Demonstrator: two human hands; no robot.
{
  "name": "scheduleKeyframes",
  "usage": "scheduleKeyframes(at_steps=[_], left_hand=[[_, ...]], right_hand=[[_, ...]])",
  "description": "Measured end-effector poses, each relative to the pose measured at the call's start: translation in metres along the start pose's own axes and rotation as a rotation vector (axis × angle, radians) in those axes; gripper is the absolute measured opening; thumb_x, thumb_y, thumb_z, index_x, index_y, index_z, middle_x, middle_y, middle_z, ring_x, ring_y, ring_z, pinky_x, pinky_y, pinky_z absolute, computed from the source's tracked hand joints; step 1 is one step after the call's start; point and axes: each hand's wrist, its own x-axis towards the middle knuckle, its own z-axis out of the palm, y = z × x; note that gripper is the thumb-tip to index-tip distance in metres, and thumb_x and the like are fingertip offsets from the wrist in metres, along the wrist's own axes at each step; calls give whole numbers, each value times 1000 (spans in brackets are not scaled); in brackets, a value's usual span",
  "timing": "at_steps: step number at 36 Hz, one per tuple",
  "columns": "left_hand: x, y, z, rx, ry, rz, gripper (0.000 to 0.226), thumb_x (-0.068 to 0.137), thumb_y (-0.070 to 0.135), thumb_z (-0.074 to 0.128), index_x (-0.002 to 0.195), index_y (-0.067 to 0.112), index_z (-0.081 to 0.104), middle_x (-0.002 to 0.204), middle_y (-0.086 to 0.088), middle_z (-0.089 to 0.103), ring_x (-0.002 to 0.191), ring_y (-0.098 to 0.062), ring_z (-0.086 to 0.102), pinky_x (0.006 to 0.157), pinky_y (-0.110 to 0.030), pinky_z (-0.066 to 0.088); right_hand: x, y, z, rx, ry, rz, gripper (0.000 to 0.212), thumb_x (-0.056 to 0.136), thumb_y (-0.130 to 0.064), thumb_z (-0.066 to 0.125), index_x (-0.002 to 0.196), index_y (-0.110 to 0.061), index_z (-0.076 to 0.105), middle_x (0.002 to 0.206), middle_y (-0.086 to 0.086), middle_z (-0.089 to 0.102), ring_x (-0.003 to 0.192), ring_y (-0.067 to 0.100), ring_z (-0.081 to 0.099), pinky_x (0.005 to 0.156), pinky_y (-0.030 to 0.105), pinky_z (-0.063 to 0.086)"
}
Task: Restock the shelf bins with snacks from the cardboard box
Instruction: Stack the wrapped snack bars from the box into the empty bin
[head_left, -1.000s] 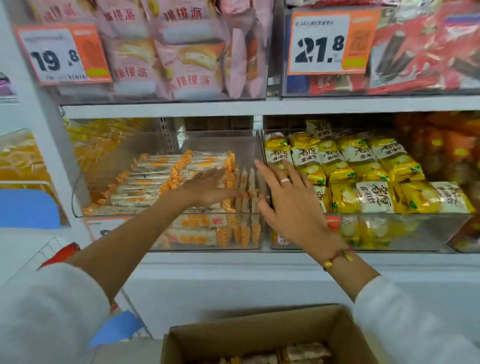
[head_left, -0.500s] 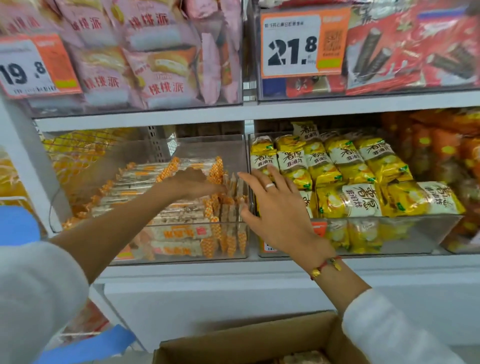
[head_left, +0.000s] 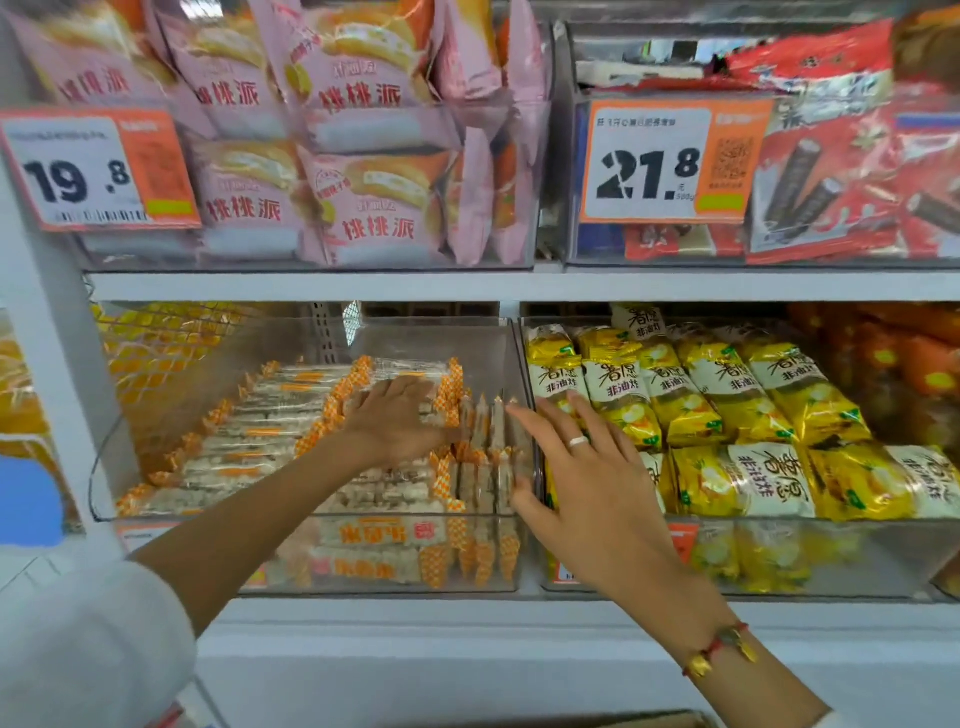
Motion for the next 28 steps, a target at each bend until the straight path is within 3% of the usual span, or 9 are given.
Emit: scheduleKeyframes(at_steps=[3,8,12,16,19,24,28], left_hand=[[7,5,-6,60,51,75,92,83,75,39,154,28,2,161,5,0,148,-19,-3,120,-43,1],[33,16,-3,47,127,82,78,93,56,43,154,27,4,162,5,0,148,-17,-2,119,-41,1],[36,-6,7,-43,30,-26,68,98,42,40,154,22,7,162,0,4,148,-23,3,118,-41,7],[39,-17,6,-34,-35,-19,63,100,40,35,154,23,7,162,2,-1,148,-21,-1,118,-42,4],[37,-14,1,7,-78,-30,64,101,45,31,154,24,2,161,3,-6,148,-21,-5,118,-45,1],[2,-12,-13,-78,-38,-49,87,85,78,24,153,29,4,161,4,-7,148,-21,-12,117,-45,-8],[-48,-1,-25,-147,-209,-34,81,92,61,42,154,23,6,162,-2,-4,148,-23,-8,117,-43,-3]], right_hand=[[1,-1,2,8,-7,7,58,80,-47,40,137,-32,43,135,-4,56,134,24,43,102,43,42],[3,-1,1,-5,-20,10,57,80,-45,38,135,-34,44,136,-4,54,135,24,41,103,42,41],[4,0,1,-14,-63,14,58,80,-46,36,136,-33,44,138,-5,52,137,23,37,105,42,37],[5,1,1,-1,-71,17,59,82,-46,36,139,-34,41,139,-6,51,138,23,35,106,42,36],[3,1,1,2,-59,15,58,82,-45,35,139,-33,42,138,-5,52,137,23,36,105,42,37],[2,-2,1,27,-26,11,55,84,-44,35,137,-31,44,137,-4,53,135,24,38,104,42,38],[2,-3,1,33,-19,12,55,83,-43,36,135,-28,45,135,-2,55,134,25,39,102,43,39]])
